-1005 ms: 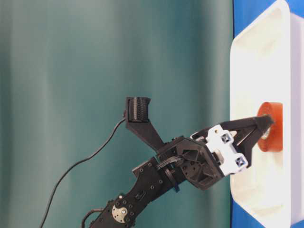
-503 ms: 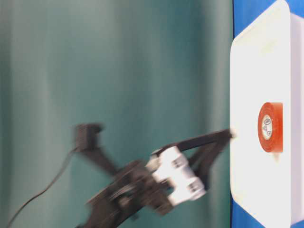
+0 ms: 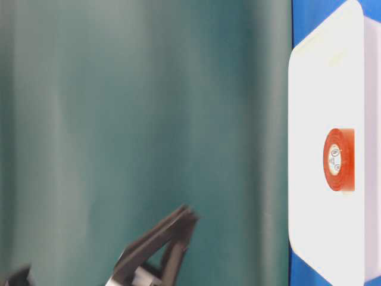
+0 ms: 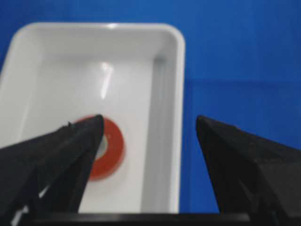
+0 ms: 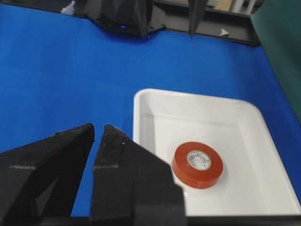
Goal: Place one roll of tape in the white case with the left arm.
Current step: 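Open the left gripper to release the tape and withdraw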
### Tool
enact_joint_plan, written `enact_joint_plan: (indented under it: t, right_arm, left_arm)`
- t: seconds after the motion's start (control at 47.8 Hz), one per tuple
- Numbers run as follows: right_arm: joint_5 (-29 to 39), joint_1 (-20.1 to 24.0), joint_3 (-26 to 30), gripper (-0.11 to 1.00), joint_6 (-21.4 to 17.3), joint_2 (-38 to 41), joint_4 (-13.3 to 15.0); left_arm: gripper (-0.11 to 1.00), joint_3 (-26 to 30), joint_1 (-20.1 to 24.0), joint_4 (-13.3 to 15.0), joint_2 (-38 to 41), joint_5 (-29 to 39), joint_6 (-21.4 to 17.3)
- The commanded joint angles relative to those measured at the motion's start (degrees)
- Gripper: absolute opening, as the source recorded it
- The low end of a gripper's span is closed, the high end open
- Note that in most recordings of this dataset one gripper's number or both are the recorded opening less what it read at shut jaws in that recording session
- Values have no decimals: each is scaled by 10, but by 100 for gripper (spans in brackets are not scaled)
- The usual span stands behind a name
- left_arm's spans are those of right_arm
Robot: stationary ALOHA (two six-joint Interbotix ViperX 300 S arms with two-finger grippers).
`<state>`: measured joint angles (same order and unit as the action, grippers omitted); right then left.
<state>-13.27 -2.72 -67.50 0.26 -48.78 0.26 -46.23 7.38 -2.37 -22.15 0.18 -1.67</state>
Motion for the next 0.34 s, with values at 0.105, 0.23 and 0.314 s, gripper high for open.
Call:
enact_joint_plan:
  t: [0.105,0.23,0.314]
  right_arm:
    - [-8,-1,9,-11,-1,1,-1]
    - [-11,-1,8,-11,-1,1,-1]
    - [-13,-1,8,-11,-1,1,-1]
  left_arm:
    - [75,-51,-1,1,-82,-55,24]
    - [75,-82,-6,1,-131,-69,34]
    - [75,-99,-13,1,-157,-79,36]
